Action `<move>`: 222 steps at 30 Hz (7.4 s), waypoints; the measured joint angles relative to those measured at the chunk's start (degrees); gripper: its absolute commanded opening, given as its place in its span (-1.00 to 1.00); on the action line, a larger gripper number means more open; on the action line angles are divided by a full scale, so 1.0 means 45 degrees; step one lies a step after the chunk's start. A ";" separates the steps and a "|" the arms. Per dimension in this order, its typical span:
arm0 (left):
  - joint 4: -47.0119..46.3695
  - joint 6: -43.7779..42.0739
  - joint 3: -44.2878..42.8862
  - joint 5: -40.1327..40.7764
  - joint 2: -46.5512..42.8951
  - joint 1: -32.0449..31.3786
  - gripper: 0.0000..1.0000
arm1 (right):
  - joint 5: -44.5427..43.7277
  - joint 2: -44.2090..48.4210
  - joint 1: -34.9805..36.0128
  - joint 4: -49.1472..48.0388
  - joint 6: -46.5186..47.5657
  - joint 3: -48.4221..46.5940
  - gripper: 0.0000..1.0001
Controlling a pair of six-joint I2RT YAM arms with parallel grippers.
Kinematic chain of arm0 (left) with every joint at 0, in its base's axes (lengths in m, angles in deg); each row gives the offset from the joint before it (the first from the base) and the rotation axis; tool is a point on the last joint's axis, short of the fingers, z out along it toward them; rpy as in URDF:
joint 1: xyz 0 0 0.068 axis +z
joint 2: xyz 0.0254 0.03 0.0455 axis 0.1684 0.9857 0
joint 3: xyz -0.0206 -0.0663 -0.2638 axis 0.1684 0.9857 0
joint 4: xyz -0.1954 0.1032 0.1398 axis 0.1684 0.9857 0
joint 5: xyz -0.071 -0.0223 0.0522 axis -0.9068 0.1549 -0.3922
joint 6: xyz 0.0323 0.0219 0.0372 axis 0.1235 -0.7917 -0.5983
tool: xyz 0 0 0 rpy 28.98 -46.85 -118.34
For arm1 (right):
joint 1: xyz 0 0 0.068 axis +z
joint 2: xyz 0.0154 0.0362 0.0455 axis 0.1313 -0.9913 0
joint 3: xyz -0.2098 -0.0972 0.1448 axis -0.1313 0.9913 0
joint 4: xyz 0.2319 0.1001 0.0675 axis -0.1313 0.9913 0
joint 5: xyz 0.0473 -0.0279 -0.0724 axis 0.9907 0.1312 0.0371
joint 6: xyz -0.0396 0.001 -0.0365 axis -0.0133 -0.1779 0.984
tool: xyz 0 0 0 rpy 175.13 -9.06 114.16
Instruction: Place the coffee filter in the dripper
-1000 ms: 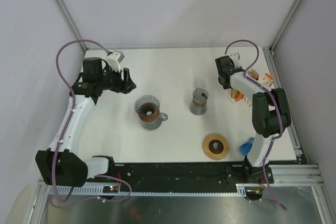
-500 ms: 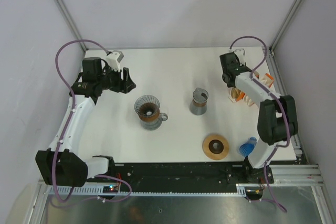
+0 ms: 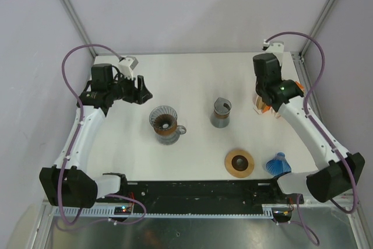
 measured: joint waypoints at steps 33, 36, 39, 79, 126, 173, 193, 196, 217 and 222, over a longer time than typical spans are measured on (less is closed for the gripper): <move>-0.0525 -0.1715 -0.3755 0.7694 0.0471 -0.9534 0.01 | 0.6227 -0.1715 0.5532 -0.2040 -0.4367 -0.2939 -1.00; -0.1064 -0.2123 -0.3730 0.9029 0.0627 -0.9714 -0.25 | 0.6494 -0.1715 0.5557 -0.2171 -0.4527 -0.2841 -1.00; -0.1608 -0.2482 -0.3546 1.0001 0.0656 -0.9729 -0.32 | 0.6713 -0.1710 0.5557 -0.2302 -0.4585 -0.2832 -1.00; -0.1093 -0.1273 -0.2895 0.8922 0.0024 -0.7422 -0.99 | 0.7281 -0.2205 0.5897 -0.3152 -0.4439 -0.2103 -0.72; 0.5197 -0.3143 -0.3342 0.4454 -0.0520 -0.5867 -1.00 | 0.7305 -0.2487 1.0554 -0.2079 1.5232 -0.0763 -0.98; 0.4537 -0.3997 -0.1671 0.3439 0.1146 -0.4231 0.07 | 1.1545 -0.4974 0.9068 -0.1093 1.3221 -0.2351 -0.28; 0.4459 -0.3983 -0.1739 0.2725 0.1146 -0.3667 0.49 | 1.2371 -0.4133 0.9160 -0.1404 1.2473 -0.2361 0.34; 0.4410 -0.3915 -0.1909 0.2521 0.1141 -0.3342 0.52 | 1.2711 -0.4041 0.9097 -0.1438 1.1861 -0.2448 0.19; 0.2244 -0.2220 -0.1093 0.1457 0.0063 -0.0520 0.57 | 1.1584 -0.6912 0.8004 0.0146 0.6630 -0.5960 -1.00; 0.2171 -0.2181 -0.0821 0.1559 -0.0073 -0.0398 0.58 | 1.1429 -0.8009 0.8315 0.1263 0.6907 -0.7135 -1.00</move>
